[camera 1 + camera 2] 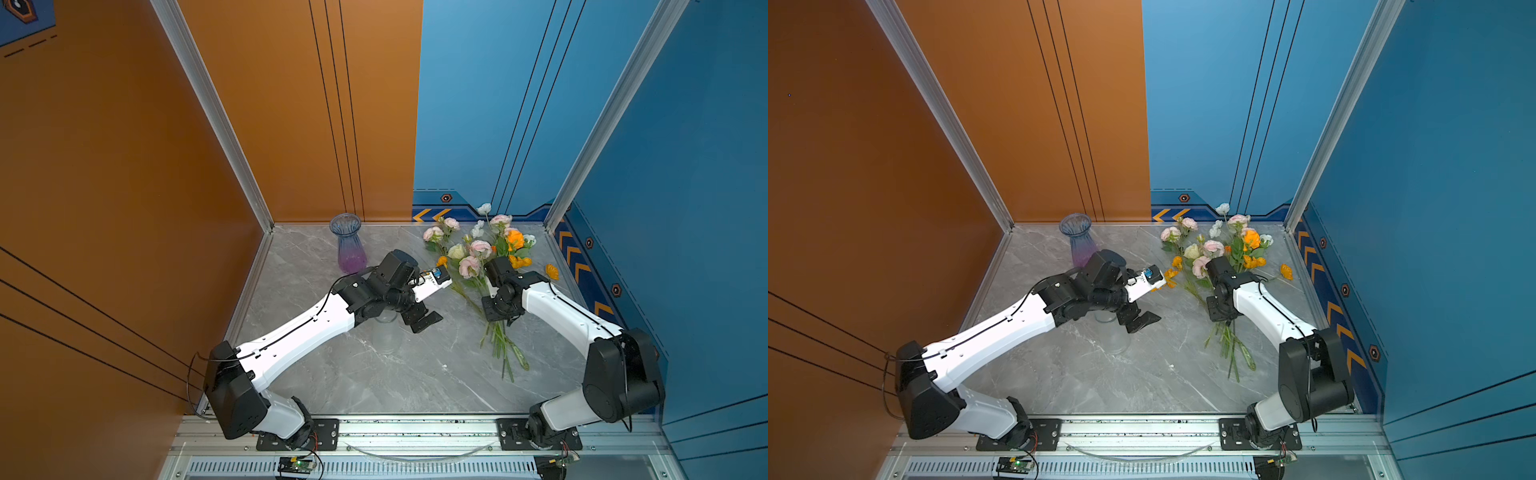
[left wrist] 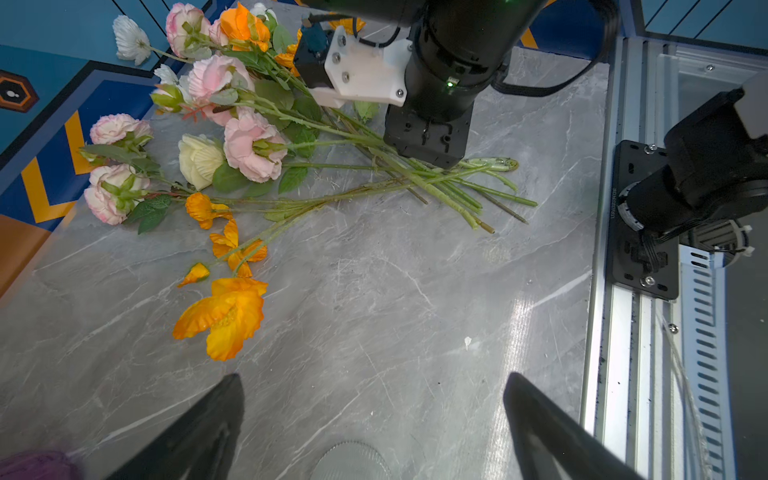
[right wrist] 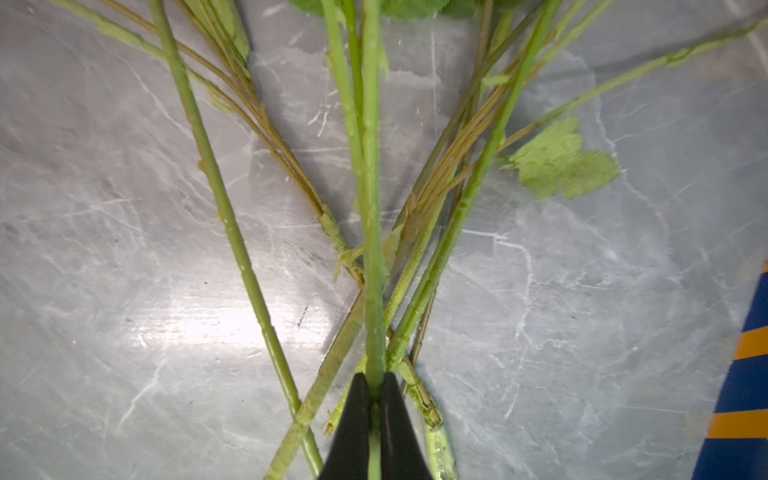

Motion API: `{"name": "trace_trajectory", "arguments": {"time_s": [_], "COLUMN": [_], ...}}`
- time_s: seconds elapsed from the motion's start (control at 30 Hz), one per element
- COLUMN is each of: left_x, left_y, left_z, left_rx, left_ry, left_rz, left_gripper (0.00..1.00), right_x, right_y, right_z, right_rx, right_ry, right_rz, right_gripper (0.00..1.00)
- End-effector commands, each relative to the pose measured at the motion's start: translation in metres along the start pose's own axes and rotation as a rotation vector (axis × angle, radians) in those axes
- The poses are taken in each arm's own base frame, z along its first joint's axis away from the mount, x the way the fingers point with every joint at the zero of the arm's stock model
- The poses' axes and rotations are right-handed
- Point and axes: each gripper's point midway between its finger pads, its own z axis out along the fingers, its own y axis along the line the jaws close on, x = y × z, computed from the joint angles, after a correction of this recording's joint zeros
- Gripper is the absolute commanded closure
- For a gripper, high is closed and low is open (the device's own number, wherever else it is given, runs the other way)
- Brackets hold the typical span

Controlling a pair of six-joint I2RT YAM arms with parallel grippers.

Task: Arrange the flowers into the vase
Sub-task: 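Lift the pink flowers with the right gripper toward the clear glass vase, then lower the pink flower stems into the clear glass vase and open the right gripper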

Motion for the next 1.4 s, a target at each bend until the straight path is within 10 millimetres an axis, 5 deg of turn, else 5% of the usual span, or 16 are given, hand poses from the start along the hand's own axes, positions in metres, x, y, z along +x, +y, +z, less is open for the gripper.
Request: {"name": "trace_trajectory", "arguments": {"time_s": [0.0, 0.23, 0.4, 0.57, 0.77, 1.0, 1.17, 1.37], "left_x": [-0.006, -0.011, -0.015, -0.013, 0.030, 0.084, 0.085, 0.081], "left_y": [0.002, 0.006, 0.010, 0.010, 0.009, -0.019, -0.019, -0.016], "left_z": [-0.014, -0.025, -0.040, -0.081, -0.118, -0.141, -0.161, -0.163], "left_rx": [-0.031, -0.061, -0.086, -0.121, -0.178, -0.175, -0.242, -0.219], "left_ry": [-0.038, -0.087, -0.118, -0.169, -0.206, -0.290, -0.375, -0.414], "left_rz": [0.006, 0.014, 0.031, 0.070, 0.015, -0.063, -0.034, -0.066], "left_gripper": [0.02, 0.02, 0.02, 0.02, 0.02, 0.02, 0.02, 0.02], "right_x": [-0.003, -0.016, -0.039, -0.068, -0.088, -0.091, -0.092, -0.093], "right_y": [-0.010, -0.037, -0.018, 0.039, 0.100, 0.199, 0.250, 0.281], "right_z": [-0.024, -0.056, -0.092, -0.145, -0.230, -0.297, -0.323, -0.311], "right_rx": [0.064, 0.277, 0.147, -0.206, -0.510, -0.630, -0.705, -0.679], "right_ry": [-0.035, -0.193, -0.403, -0.659, -1.001, -1.137, -1.232, -1.251], "right_rz": [-0.023, -0.005, 0.046, 0.071, 0.033, -0.210, -0.254, -0.271], "right_gripper": [0.99, 1.00, 1.00, 1.00, 1.00, 1.00, 1.00, 1.00]}}
